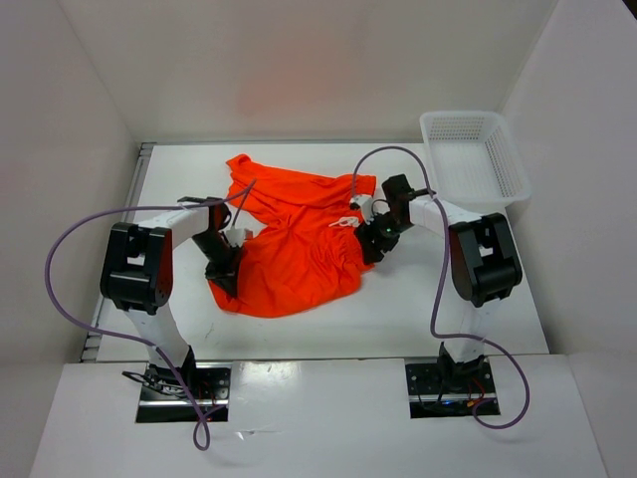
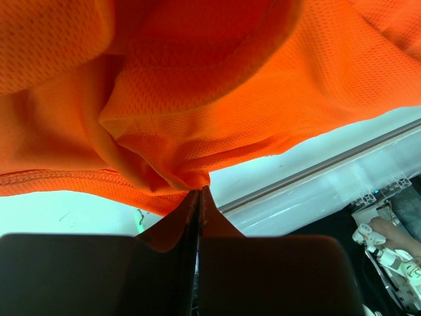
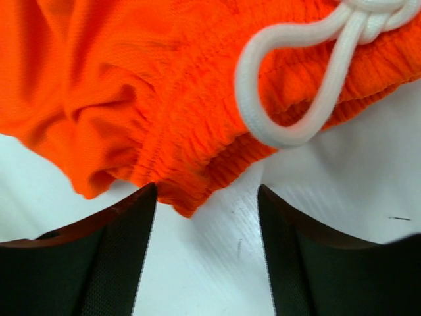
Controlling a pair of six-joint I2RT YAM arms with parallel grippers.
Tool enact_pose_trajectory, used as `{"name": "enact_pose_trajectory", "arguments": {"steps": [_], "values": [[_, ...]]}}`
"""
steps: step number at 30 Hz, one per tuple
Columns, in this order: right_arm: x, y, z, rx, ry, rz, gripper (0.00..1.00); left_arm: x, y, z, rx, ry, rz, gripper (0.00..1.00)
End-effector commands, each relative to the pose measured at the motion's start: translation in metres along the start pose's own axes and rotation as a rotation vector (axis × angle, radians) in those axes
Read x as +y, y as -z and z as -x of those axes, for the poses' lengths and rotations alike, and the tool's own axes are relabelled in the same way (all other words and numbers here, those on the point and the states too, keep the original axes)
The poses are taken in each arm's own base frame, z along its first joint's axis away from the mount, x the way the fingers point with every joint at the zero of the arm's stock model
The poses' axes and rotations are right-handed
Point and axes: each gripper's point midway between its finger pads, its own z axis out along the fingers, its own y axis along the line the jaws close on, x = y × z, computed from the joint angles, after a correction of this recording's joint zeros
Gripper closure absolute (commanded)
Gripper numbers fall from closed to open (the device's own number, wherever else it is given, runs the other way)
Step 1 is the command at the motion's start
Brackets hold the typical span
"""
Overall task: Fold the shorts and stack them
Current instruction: Flatten the shorts out
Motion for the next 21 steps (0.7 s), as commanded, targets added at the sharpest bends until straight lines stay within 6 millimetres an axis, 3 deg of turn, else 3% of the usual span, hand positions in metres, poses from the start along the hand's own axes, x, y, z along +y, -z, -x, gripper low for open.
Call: {"name": "enact_pose_trajectory", "arguments": {"steps": [1, 6, 7, 9, 10, 11, 15, 16, 17, 19, 20, 21], "values": [[0.017, 0.022, 0.024, -0.058, -0.006, 0.044, 0.29, -0.002, 0.006, -0.007, -0.004, -0.007, 0.005, 1.0], [0.018, 0.016, 0.021, -0.088, -0.18, 0.003, 0.21, -0.002, 0.006, -0.007, -0.004, -0.007, 0.005, 1.0], [0.013, 0.01, 0.009, -0.051, -0.254, -0.056, 0.19, -0.002, 0.006, -0.007, -0.004, -0.007, 0.005, 1.0], [0.003, 0.004, 0.006, -0.047, -0.288, -0.165, 0.19, -0.002, 0.006, -0.007, -0.004, -0.007, 0.005, 1.0], [-0.008, 0.002, -0.008, -0.011, -0.331, -0.261, 0.23, -0.002, 0.006, -0.007, -0.004, -0.007, 0.005, 1.0], [-0.014, 0.002, -0.009, -0.016, -0.338, -0.293, 0.25, -0.003, 0.008, -0.006, -0.012, -0.01, 0.006, 1.0], [0.001, -0.018, -0.01, 0.0, -0.346, -0.23, 0.27, -0.003, 0.008, -0.009, -0.004, -0.007, 0.005, 1.0], [0.006, -0.022, -0.001, -0.008, -0.326, -0.213, 0.31, -0.005, 0.008, -0.009, -0.005, -0.007, -0.005, 1.0], [0.007, -0.028, -0.002, -0.009, -0.345, -0.198, 0.47, -0.005, 0.008, -0.009, -0.005, -0.007, -0.005, 1.0], [0.008, -0.031, 0.006, -0.017, -0.333, -0.187, 0.66, -0.006, 0.01, -0.008, -0.013, -0.01, -0.005, 1.0], [0.007, -0.029, 0.011, -0.027, -0.329, -0.189, 0.84, -0.006, 0.012, -0.008, -0.022, -0.014, -0.004, 1.0], [0.007, -0.031, 0.005, -0.005, -0.317, -0.184, 0.92, -0.006, 0.012, -0.008, -0.022, -0.014, -0.004, 1.0]]}}
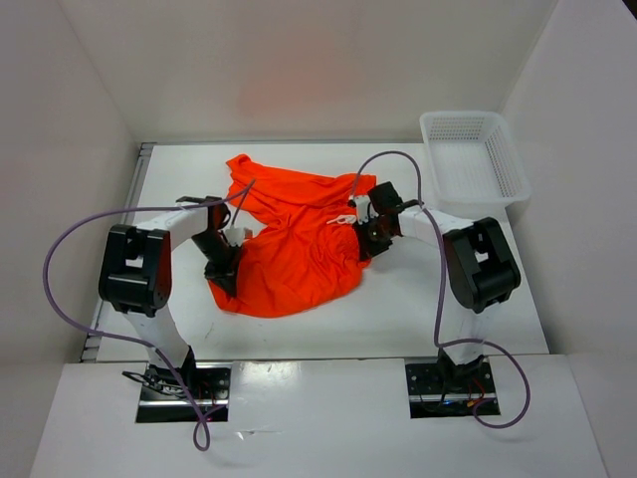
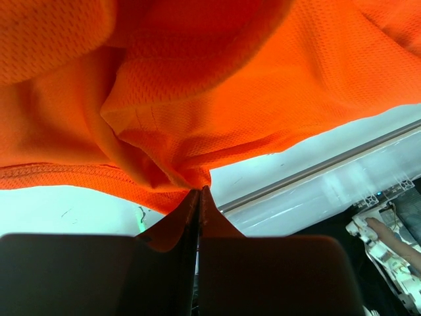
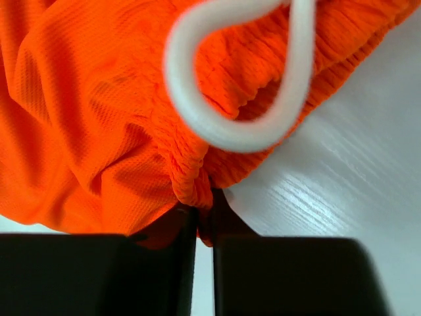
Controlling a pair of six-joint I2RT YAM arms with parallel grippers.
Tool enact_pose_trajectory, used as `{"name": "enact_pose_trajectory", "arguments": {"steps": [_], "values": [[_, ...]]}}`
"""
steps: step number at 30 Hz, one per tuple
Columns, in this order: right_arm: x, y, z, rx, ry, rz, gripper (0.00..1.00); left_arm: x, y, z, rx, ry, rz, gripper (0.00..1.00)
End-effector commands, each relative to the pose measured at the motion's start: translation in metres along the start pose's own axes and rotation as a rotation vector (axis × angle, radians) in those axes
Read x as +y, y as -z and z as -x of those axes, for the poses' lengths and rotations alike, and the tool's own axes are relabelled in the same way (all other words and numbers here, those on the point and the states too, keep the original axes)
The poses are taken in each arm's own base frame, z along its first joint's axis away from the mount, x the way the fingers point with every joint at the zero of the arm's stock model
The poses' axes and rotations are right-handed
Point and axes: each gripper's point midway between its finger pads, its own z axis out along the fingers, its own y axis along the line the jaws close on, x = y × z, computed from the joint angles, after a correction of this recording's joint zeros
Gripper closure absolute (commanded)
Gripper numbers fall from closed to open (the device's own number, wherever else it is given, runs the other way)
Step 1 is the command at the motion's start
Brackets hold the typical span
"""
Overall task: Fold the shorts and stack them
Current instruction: Flatten the shorts out
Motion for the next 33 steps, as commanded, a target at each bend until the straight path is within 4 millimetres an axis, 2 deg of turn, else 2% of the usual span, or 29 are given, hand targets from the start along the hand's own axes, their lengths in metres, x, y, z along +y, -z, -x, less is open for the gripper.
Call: {"name": "enact_pose_trajectory", "arguments": {"steps": [1, 3, 4, 5, 6, 7, 8, 9, 10, 12, 13, 14, 16, 17, 18, 19, 20, 21, 22, 24, 25, 27, 28, 29, 32, 33], "values": [[0.001, -0.011, -0.001, 0.026, 0.001, -0.006, 0.98, -0.009, 0.016, 0.002, -0.043, -0.023, -0.012, 1.0], [0.004, -0.006, 0.013, 0.001, 0.047, 0.02, 1.0, -0.008, 0.031, 0.022, -0.118, -0.024, -0.019, 1.0], [0.006, 0.005, 0.04, -0.048, 0.077, 0.024, 1.0, -0.004, 0.04, 0.035, -0.152, -0.022, -0.006, 1.0], [0.006, 0.01, 0.058, -0.081, 0.098, 0.02, 1.0, 0.002, 0.071, 0.071, -0.274, -0.032, 0.015, 1.0], [0.001, 0.026, 0.106, -0.177, 0.119, 0.003, 1.0, 0.007, 0.092, 0.093, -0.352, -0.036, 0.033, 1.0], [-0.003, 0.035, 0.128, -0.215, 0.123, -0.007, 1.0, 0.012, 0.11, 0.114, -0.411, -0.036, 0.041, 1.0], [-0.013, 0.049, 0.153, -0.269, 0.11, -0.026, 1.0, 0.022, 0.139, 0.135, -0.503, -0.027, 0.055, 1.0], [-0.014, 0.083, 0.203, -0.392, 0.142, -0.049, 1.0, 0.016, 0.197, 0.165, -0.67, -0.075, 0.084, 1.0], [-0.016, 0.091, 0.219, -0.421, 0.15, -0.065, 1.0, 0.02, 0.217, 0.18, -0.726, -0.081, 0.095, 1.0], [-0.016, 0.133, 0.256, -0.533, 0.186, -0.103, 1.0, 0.013, 0.268, 0.194, -0.862, -0.12, 0.109, 1.0], [-0.012, 0.146, 0.26, -0.555, 0.213, -0.103, 1.0, 0.009, 0.296, 0.197, -0.929, -0.138, 0.124, 1.0], [-0.008, 0.153, 0.257, -0.549, 0.227, -0.097, 1.0, 0.002, 0.306, 0.194, -0.955, -0.154, 0.118, 1.0], [-0.002, 0.14, 0.226, -0.474, 0.243, -0.053, 1.0, -0.005, 0.313, 0.178, -0.971, -0.161, 0.121, 1.0], [0.001, 0.146, 0.211, -0.453, 0.269, -0.056, 1.0, 0.002, 0.285, 0.169, -0.899, -0.13, 0.106, 1.0], [0.0, 0.123, 0.176, -0.36, 0.257, -0.029, 1.0, 0.003, 0.274, 0.16, -0.868, -0.117, 0.1, 1.0], [0.003, 0.117, 0.159, -0.321, 0.264, -0.008, 1.0, 0.001, 0.271, 0.144, -0.862, -0.111, 0.107, 1.0], [0.006, 0.12, 0.14, -0.28, 0.294, 0.005, 1.0, 0.002, 0.256, 0.132, -0.82, -0.094, 0.099, 1.0], [0.006, 0.105, 0.111, -0.208, 0.297, 0.03, 1.0, 0.011, 0.222, 0.115, -0.721, -0.049, 0.089, 1.0], [0.007, 0.106, 0.099, -0.186, 0.334, 0.033, 1.0, 0.01, 0.214, 0.093, -0.689, -0.029, 0.102, 1.0], [0.006, 0.09, 0.054, -0.063, 0.339, 0.068, 1.0, 0.013, 0.192, 0.063, -0.619, 0.005, 0.113, 1.0], [0.004, 0.089, 0.042, -0.034, 0.354, 0.061, 1.0, 0.026, 0.156, 0.041, -0.513, 0.053, 0.13, 1.0], [0.002, 0.079, 0.009, 0.05, 0.405, 0.066, 1.0, 0.036, 0.129, 0.011, -0.429, 0.091, 0.163, 1.0], [0.003, 0.077, 0.0, 0.075, 0.428, 0.058, 1.0, 0.042, 0.116, 0.001, -0.396, 0.105, 0.182, 1.0], [0.002, 0.073, -0.011, 0.109, 0.444, 0.051, 1.0, 0.052, 0.09, -0.022, -0.303, 0.138, 0.21, 1.0], [-0.01, 0.065, -0.057, 0.237, 0.48, 0.036, 1.0, 0.058, 0.065, -0.045, -0.221, 0.145, 0.236, 1.0], [-0.015, 0.062, -0.065, 0.27, 0.5, 0.029, 1.0, 0.059, 0.052, -0.058, -0.167, 0.149, 0.239, 1.0]]}}
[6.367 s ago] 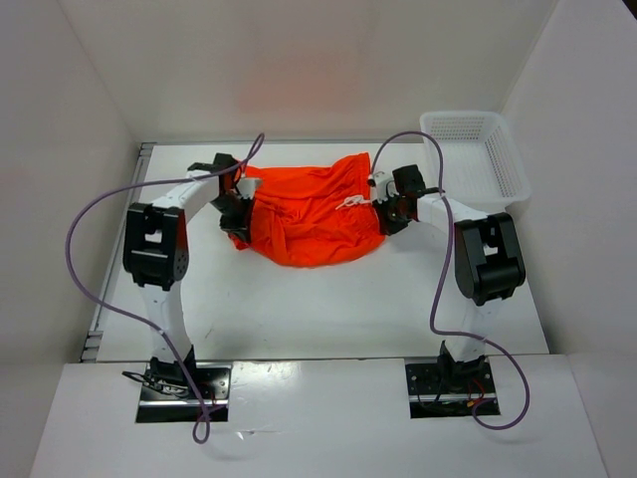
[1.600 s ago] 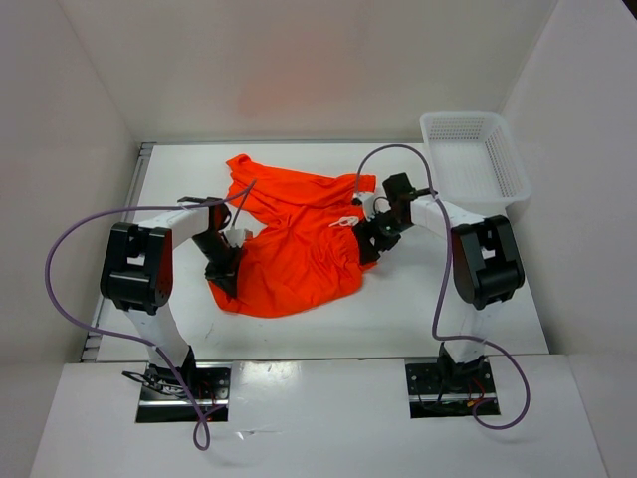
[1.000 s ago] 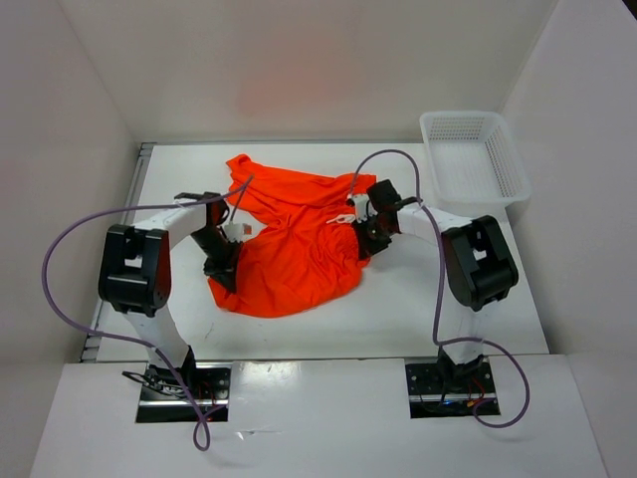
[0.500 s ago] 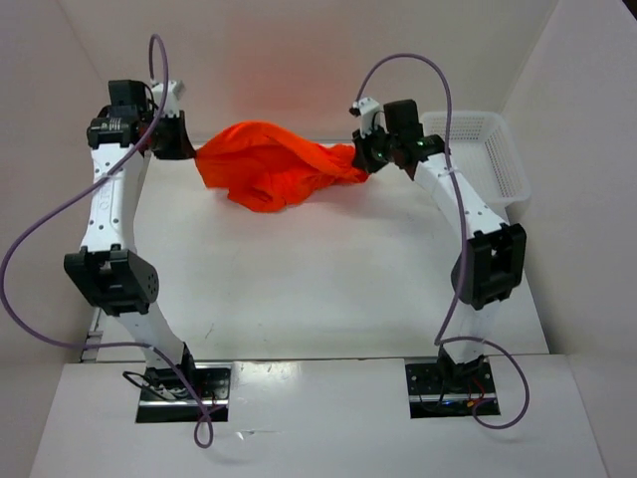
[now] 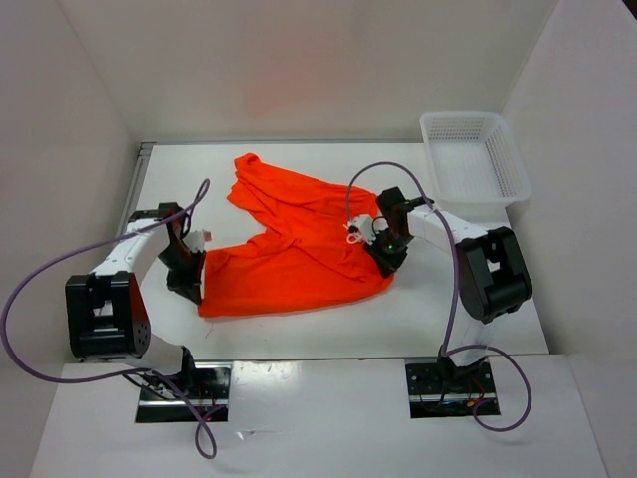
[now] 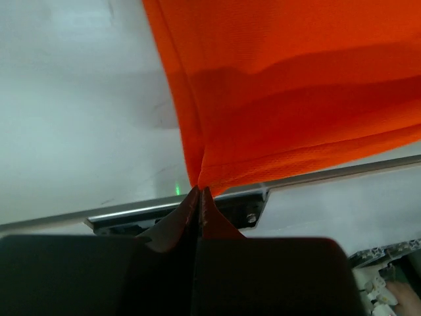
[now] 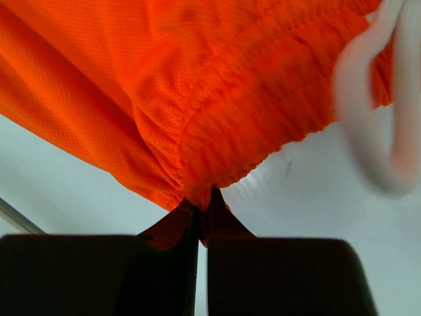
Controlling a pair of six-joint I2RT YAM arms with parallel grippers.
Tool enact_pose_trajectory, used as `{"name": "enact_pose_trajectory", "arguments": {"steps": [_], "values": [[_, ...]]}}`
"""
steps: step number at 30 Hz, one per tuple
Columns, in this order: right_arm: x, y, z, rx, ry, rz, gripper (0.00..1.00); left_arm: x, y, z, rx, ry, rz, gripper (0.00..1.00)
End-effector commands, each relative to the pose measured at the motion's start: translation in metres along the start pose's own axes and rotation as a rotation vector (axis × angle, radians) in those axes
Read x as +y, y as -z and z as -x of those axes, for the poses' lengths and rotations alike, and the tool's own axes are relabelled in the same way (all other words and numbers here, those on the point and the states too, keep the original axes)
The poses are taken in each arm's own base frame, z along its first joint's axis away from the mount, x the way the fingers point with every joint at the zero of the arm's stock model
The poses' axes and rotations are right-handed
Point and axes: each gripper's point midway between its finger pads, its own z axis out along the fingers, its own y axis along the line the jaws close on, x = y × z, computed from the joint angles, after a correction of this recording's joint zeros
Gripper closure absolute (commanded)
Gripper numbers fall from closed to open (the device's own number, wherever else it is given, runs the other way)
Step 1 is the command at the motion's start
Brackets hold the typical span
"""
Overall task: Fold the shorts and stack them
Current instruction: Flatten the shorts out
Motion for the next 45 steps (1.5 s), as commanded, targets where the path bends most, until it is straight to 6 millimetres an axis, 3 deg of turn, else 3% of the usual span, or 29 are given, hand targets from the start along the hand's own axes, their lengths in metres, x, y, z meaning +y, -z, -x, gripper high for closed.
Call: {"name": "enact_pose_trajectory", "arguments": {"steps": [1, 4, 7, 13, 19, 21, 22, 24, 25, 26, 29, 30, 32, 33, 34, 36, 38, 40, 45], "values": [[0.002, 0.009, -0.029, 0.096, 0.109, -0.032, 1.0, 0.011, -0.009, -0.026, 0.049, -0.024, 0.086, 1.0], [0.005, 0.008, -0.043, 0.144, 0.121, -0.018, 1.0, 0.018, -0.018, -0.038, 0.092, -0.045, 0.141, 1.0], [0.006, 0.009, -0.048, 0.174, 0.14, -0.005, 1.0, 0.022, -0.014, -0.046, 0.118, -0.043, 0.163, 1.0], [0.009, 0.016, -0.052, 0.213, 0.143, 0.015, 1.0, 0.016, 0.028, -0.037, 0.067, -0.059, 0.187, 1.0], [0.02, 0.005, -0.067, 0.225, 0.154, 0.0, 1.0, 0.036, 0.014, -0.082, 0.099, -0.212, 0.387, 1.0], [0.022, 0.002, -0.069, 0.229, 0.156, -0.013, 1.0, 0.033, 0.009, -0.088, 0.113, -0.25, 0.39, 0.94], [0.024, 0.002, -0.064, 0.215, 0.163, -0.023, 0.95, 0.033, 0.01, -0.088, 0.103, -0.251, 0.389, 0.91], [0.028, -0.001, -0.067, 0.224, 0.173, -0.03, 0.75, 0.032, 0.009, -0.085, 0.092, -0.26, 0.389, 0.77], [0.028, -0.001, -0.067, 0.224, 0.173, -0.03, 0.69, 0.032, 0.007, -0.084, 0.095, -0.26, 0.389, 0.62], [0.027, -0.002, -0.065, 0.213, 0.158, -0.04, 0.6, 0.03, 0.008, -0.077, 0.069, -0.26, 0.388, 0.58], [0.023, 0.0, -0.063, 0.207, 0.154, -0.067, 0.58, 0.023, 0.006, -0.04, -0.034, -0.199, 0.321, 0.54], [0.02, 0.001, -0.062, 0.207, 0.156, -0.083, 0.58, 0.015, 0.011, -0.002, -0.114, -0.18, 0.28, 0.54], [0.016, 0.003, -0.061, 0.195, 0.162, -0.115, 0.58, 0.005, 0.013, 0.04, -0.192, -0.146, 0.19, 0.54], [0.014, 0.003, -0.059, 0.188, 0.164, -0.12, 0.58, 0.002, 0.003, 0.066, -0.2, -0.149, 0.168, 0.54], [0.015, 0.0, -0.062, 0.189, 0.154, -0.119, 0.58, -0.009, 0.013, 0.094, -0.259, -0.162, 0.126, 0.54], [0.017, -0.002, -0.065, 0.198, 0.143, -0.114, 0.58, -0.017, 0.004, 0.123, -0.271, -0.169, 0.085, 0.54], [0.015, -0.002, -0.064, 0.194, 0.145, -0.127, 0.58, -0.032, 0.004, 0.141, -0.278, -0.201, 0.051, 0.54], [0.015, -0.003, -0.065, 0.194, 0.145, -0.128, 0.58, -0.035, -0.002, 0.143, -0.263, -0.209, 0.049, 0.53], [0.011, -0.006, -0.064, 0.185, 0.126, -0.136, 0.6, -0.051, -0.031, 0.117, -0.131, -0.241, 0.004, 0.52]]}}
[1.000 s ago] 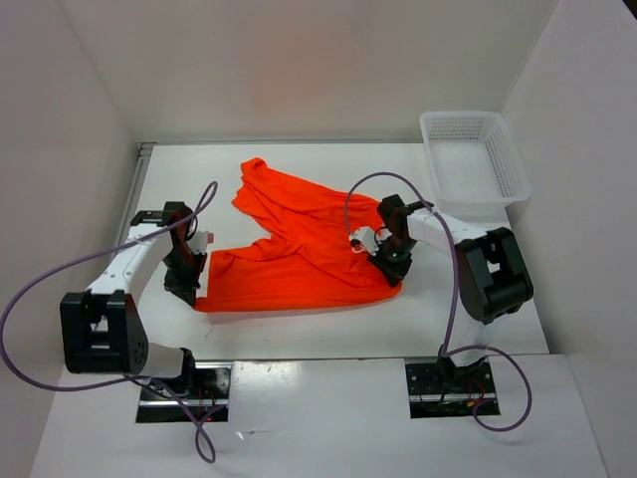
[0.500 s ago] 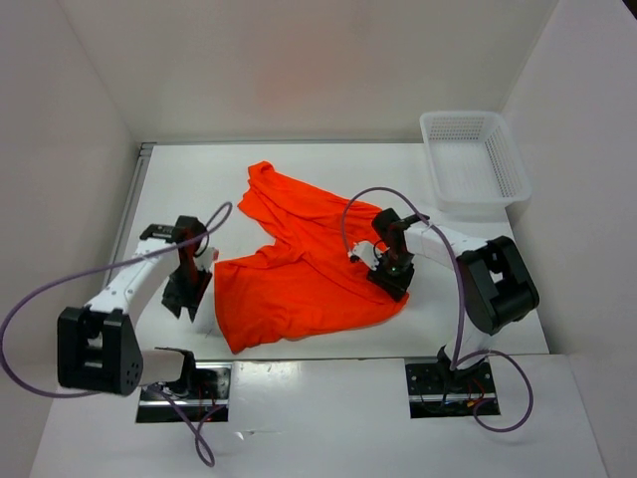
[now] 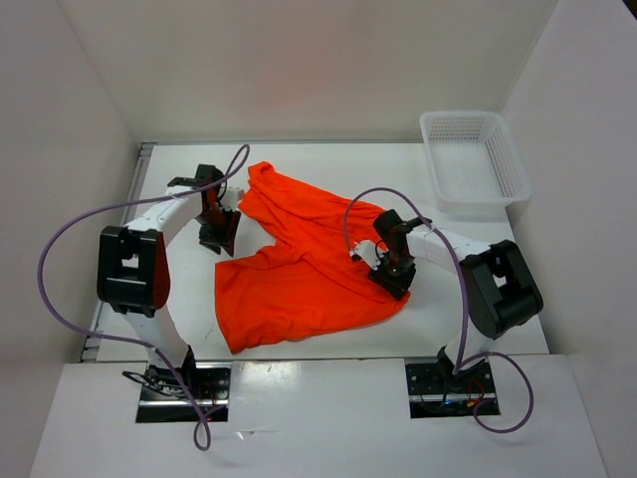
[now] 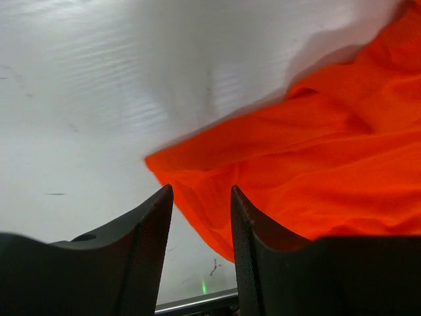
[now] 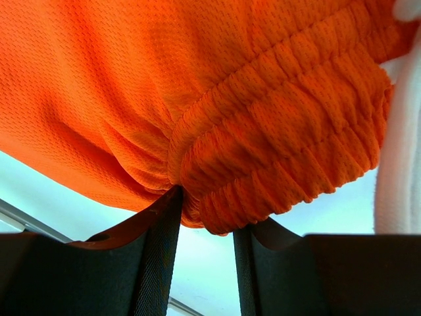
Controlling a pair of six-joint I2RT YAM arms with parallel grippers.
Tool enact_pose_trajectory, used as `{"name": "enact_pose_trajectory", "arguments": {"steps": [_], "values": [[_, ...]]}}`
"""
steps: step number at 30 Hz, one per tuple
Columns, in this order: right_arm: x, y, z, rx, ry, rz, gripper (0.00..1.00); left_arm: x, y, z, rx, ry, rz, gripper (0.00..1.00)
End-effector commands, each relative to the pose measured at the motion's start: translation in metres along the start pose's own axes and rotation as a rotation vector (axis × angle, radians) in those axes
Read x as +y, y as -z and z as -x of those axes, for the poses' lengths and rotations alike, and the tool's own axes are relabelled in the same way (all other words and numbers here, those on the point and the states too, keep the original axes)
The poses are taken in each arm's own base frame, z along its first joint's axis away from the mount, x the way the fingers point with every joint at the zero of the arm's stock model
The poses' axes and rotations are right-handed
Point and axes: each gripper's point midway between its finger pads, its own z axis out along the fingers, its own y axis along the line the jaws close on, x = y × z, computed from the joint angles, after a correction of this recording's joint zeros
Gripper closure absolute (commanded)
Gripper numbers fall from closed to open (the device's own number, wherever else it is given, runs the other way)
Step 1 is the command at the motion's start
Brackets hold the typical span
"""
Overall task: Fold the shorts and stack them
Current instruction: Flatten the shorts out
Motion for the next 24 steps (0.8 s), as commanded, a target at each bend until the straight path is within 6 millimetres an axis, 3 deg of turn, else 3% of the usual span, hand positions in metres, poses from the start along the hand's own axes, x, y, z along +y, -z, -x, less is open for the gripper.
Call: {"name": "enact_pose_trajectory", "arguments": {"steps": [1, 4, 9, 10, 11, 14, 15, 16, 19, 20, 24], "values": [[-0.014, 0.002, 0.007, -0.036, -0.006, -0.071, 0.6, -0.024, -0.007, -0.016, 0.073, -0.022, -0.091, 0.52], [-0.012, -0.002, 0.007, -0.028, -0.007, -0.053, 0.6, -0.025, -0.017, -0.03, 0.125, -0.024, -0.085, 0.52], [-0.015, -0.005, 0.012, -0.029, -0.016, -0.053, 0.62, 0.001, -0.044, -0.038, 0.143, -0.042, 0.06, 0.54], [-0.015, -0.005, 0.012, -0.029, -0.016, -0.053, 0.63, 0.006, -0.048, -0.032, 0.12, -0.045, 0.084, 0.58], [-0.016, -0.005, 0.013, -0.036, -0.024, -0.059, 0.65, 0.01, -0.053, -0.035, 0.13, -0.045, 0.104, 0.69], [-0.018, -0.005, 0.012, -0.037, -0.034, -0.06, 0.85, 0.024, -0.061, -0.029, 0.114, -0.05, 0.18, 0.93], [-0.018, -0.005, 0.012, -0.037, -0.034, -0.06, 0.9, 0.027, -0.063, -0.024, 0.104, -0.051, 0.194, 0.95], [-0.017, -0.007, 0.007, -0.022, -0.035, -0.06, 0.99, 0.033, -0.059, -0.006, 0.051, -0.042, 0.214, 0.96], [-0.009, -0.01, 0.003, -0.015, -0.037, -0.027, 1.0, 0.051, -0.056, 0.02, -0.006, -0.016, 0.268, 0.97], [-0.005, -0.01, 0.001, -0.009, -0.038, -0.01, 1.0, 0.054, -0.052, 0.038, -0.051, -0.015, 0.286, 0.97], [0.0, -0.007, 0.013, -0.047, -0.07, 0.03, 1.0, 0.071, -0.056, 0.057, -0.092, -0.009, 0.373, 0.97]]}}
